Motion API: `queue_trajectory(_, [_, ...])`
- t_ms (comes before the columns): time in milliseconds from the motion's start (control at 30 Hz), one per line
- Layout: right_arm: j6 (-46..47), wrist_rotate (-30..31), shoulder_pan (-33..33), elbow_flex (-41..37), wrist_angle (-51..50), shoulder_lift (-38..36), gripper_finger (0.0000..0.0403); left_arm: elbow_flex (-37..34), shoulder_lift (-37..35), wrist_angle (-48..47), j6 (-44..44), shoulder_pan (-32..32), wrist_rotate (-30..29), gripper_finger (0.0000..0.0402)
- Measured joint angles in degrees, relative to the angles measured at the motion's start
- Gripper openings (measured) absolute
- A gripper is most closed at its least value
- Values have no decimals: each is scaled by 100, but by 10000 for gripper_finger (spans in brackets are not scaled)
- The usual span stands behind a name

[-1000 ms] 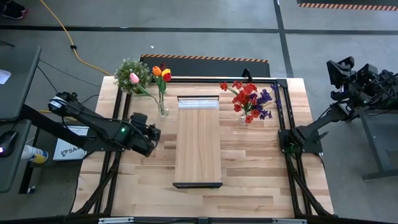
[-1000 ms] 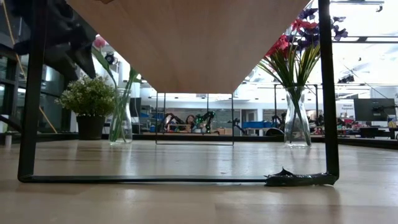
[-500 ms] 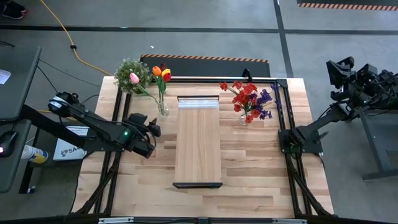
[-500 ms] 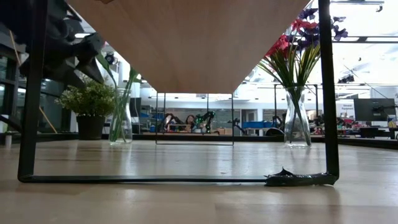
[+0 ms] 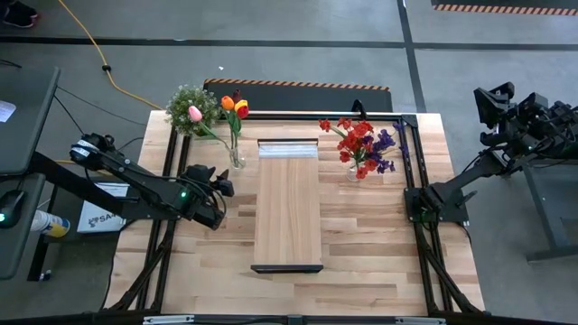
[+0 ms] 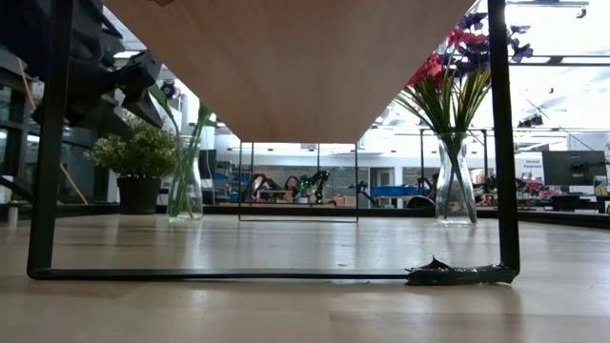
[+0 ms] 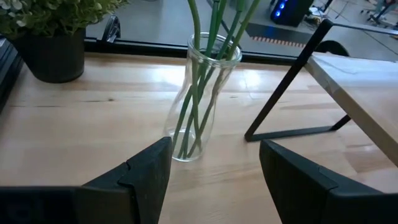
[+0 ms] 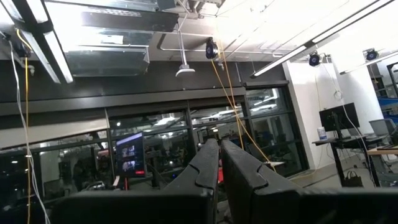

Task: Pick and place flowers into a vace then onto a shelf
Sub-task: Put the left transparent vase with tulips on the shelf

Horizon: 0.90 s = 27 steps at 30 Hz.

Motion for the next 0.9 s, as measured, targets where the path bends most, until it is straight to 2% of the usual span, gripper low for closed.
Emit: queue_trajectory(900, [0,0,0,0,-79,0,12,-2,0,10,17,0,259,283])
